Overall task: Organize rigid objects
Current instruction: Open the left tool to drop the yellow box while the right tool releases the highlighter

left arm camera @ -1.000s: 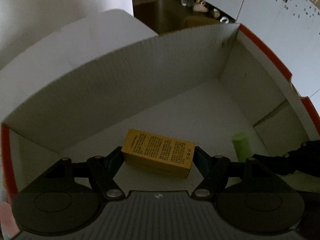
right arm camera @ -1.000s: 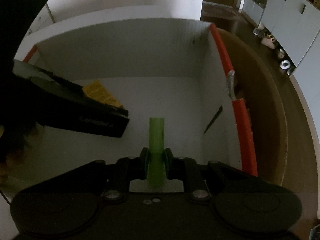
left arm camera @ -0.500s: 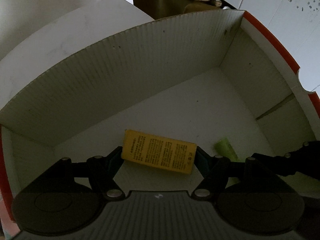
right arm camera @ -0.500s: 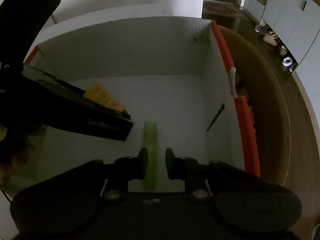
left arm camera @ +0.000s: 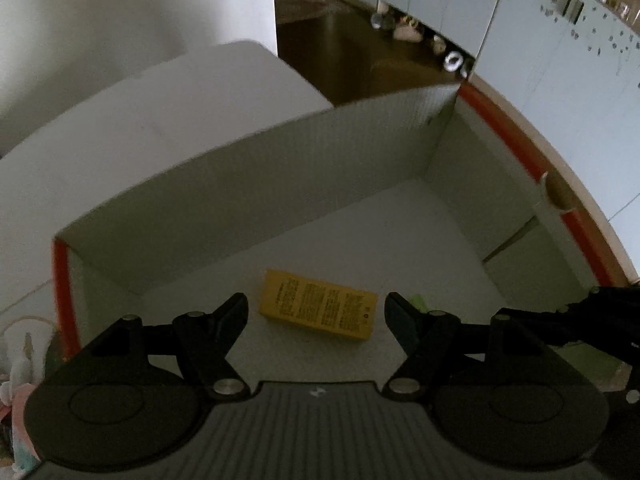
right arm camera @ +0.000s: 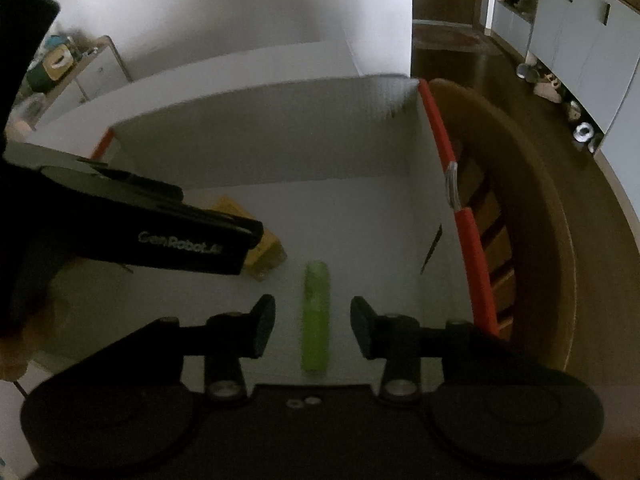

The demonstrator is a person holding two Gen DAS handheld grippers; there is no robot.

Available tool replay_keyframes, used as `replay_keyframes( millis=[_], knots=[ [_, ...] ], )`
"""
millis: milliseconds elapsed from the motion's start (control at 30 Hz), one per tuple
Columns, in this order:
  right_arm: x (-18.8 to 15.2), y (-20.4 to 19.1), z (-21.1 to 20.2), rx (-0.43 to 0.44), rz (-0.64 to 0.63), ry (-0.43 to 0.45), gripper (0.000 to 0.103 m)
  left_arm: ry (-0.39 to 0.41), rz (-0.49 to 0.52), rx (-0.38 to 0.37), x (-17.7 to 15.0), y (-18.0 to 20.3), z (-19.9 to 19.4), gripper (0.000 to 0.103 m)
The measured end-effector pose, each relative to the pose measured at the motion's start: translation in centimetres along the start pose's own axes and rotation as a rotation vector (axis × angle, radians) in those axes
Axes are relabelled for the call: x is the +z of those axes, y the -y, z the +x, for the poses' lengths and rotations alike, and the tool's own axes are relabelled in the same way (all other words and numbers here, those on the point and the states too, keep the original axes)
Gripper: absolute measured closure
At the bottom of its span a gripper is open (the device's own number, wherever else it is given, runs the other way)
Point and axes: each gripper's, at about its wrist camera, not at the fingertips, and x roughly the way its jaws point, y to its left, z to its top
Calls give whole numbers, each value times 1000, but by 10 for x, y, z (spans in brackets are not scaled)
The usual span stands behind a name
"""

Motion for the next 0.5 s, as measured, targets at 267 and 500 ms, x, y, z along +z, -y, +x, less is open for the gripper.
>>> replay_keyframes(
  millis=[267, 500],
  knots=[
    [-3, -5, -32, 22, -14, 70, 49, 100, -3, -21, -13, 0, -44, 28],
    [-6, -6, -52, 40, -13, 119, 39, 184, -14, -54, -22, -5, -82, 28]
  ],
)
